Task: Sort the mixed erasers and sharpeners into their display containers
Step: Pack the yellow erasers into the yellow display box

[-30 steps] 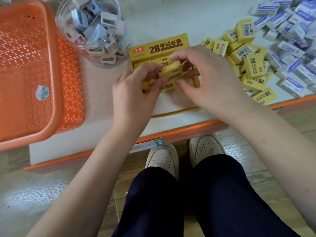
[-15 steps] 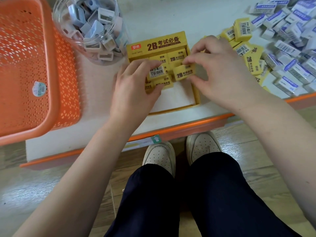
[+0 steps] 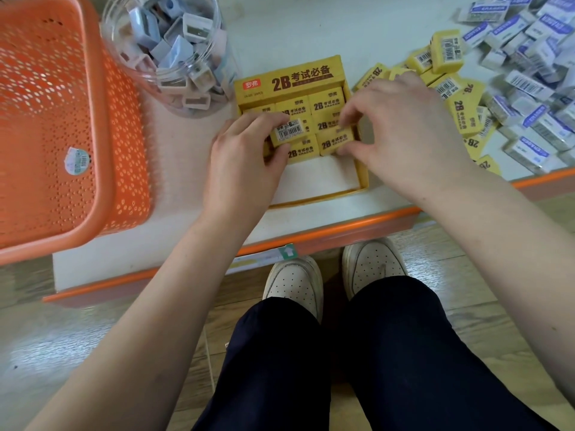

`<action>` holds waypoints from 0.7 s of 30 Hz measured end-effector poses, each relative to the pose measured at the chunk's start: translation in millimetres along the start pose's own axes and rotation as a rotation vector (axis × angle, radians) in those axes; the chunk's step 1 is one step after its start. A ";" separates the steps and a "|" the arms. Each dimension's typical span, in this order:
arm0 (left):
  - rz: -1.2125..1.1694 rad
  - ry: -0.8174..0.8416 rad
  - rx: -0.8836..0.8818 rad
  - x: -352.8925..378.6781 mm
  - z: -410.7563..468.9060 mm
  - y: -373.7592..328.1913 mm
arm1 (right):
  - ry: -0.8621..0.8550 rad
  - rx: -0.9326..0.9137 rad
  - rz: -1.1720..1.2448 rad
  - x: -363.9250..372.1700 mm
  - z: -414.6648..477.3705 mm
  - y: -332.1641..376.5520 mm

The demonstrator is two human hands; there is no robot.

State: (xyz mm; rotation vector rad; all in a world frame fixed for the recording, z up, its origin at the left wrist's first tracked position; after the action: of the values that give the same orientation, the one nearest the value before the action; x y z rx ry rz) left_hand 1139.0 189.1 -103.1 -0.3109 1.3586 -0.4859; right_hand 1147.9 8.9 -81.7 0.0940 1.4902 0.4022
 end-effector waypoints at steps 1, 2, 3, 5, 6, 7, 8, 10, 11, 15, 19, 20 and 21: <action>-0.015 0.001 -0.006 -0.3 0.0 -0.2 | -0.012 0.006 -0.011 1.2 -1.1 0.9; -0.031 0.003 -0.015 -0.5 0.0 -0.4 | -0.017 0.010 -0.018 3.5 -2.4 1.8; -0.045 0.005 -0.024 -0.8 -0.1 -0.7 | -0.019 0.015 -0.018 6.4 -3.8 3.0; -0.065 0.009 -0.040 -1.1 -0.7 -1.3 | -0.028 0.031 0.000 10.6 -5.1 3.8; -0.068 0.011 -0.045 -1.2 -1.1 -1.4 | -0.029 0.033 0.010 10.9 -4.7 3.5; -0.069 0.011 -0.046 -1.2 -1.5 -1.2 | -0.023 0.029 0.014 10.4 -3.9 3.0; -0.074 0.004 -0.042 -1.4 -1.6 -1.0 | -0.018 0.020 0.010 9.4 -3.0 2.4; -0.099 -0.024 -0.031 -1.6 -2.6 -1.2 | -0.023 -0.006 0.005 8.4 -1.1 1.5; -0.115 -0.041 -0.027 -2.0 -3.6 -1.7 | -0.040 -0.023 0.027 8.6 -0.8 2.1; -0.221 -0.069 -0.023 -5.8 -6.4 -7.0 | -0.164 -0.127 0.262 13.1 -6.4 9.6; -0.342 -0.022 -0.010 -9.6 -6.2 -14.6 | -0.249 -0.120 0.374 15.2 -6.7 9.3; -0.346 -0.023 -0.007 -9.6 -6.2 -15.2 | -0.240 -0.108 0.394 14.7 -5.8 9.2; -0.349 -0.027 -0.009 -9.5 -6.2 -15.4 | -0.225 -0.098 0.407 14.7 -5.2 9.1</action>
State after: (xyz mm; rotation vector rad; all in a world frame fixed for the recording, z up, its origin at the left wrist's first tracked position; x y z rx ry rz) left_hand 1129.3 181.0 -88.7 -0.5646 1.2852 -0.7619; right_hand 1141.4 21.1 -93.4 0.3571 1.2242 0.7659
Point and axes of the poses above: each hand's wrist, its own z-axis towards the middle knuckle, its own x-axis out of the palm, y = z × x, the point moved 1 cm from there along z, towards the middle knuckle, and after that the axes turned 6 degrees about -y, right-handed, at the moved point
